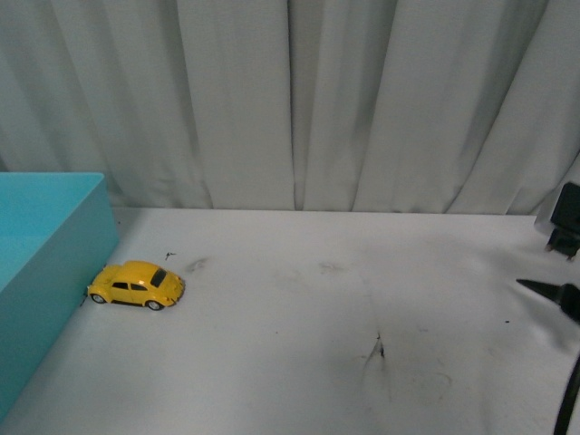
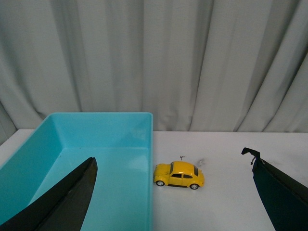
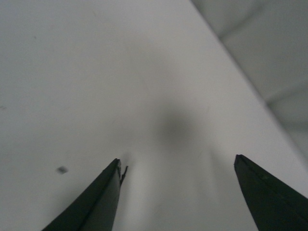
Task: Wind up and store yellow beetle toy
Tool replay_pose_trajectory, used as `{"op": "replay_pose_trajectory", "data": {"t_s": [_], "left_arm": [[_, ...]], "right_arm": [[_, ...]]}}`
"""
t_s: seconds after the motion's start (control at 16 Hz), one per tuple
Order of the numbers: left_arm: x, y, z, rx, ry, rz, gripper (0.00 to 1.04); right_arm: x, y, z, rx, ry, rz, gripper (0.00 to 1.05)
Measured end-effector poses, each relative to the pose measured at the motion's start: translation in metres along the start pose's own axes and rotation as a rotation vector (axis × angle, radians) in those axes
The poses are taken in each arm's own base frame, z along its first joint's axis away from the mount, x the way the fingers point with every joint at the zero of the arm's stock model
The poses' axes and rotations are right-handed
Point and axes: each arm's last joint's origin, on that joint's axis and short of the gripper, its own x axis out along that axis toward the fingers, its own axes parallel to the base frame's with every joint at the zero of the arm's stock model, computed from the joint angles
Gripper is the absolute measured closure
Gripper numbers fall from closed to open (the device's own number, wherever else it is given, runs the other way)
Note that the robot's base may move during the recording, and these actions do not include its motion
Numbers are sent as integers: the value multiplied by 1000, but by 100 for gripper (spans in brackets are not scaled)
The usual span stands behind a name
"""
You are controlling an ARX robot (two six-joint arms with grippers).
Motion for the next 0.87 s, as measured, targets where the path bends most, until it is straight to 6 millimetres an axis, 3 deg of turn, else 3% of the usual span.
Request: {"op": "replay_pose_trajectory", "data": {"t_s": [0.06, 0.12, 0.25, 0.31, 0.44, 0.62, 0.81, 0.87], "left_arm": [[0, 0, 0, 0, 1, 0, 7], [0, 0, 0, 0, 0, 0, 7], [0, 0, 0, 0, 0, 0, 7], [0, 0, 0, 0, 0, 0, 7], [0, 0, 0, 0, 0, 1, 7], [0, 0, 0, 0, 0, 0, 7], [0, 0, 0, 0, 0, 0, 7], [0, 0, 0, 0, 0, 0, 7]], "right_arm": [[-15, 38, 0, 244, 79, -164, 40], [-31, 46, 8, 378, 53, -309, 49], [-82, 21, 48, 624, -256, -615, 71], [-99, 25, 58, 697, -327, -640, 82], [-111, 67, 51, 817, -237, -544, 103], [-148, 73, 71, 804, -365, -623, 103], [-164, 97, 81, 800, -370, -597, 103], [-178, 102, 84, 796, -386, -613, 103]]}}
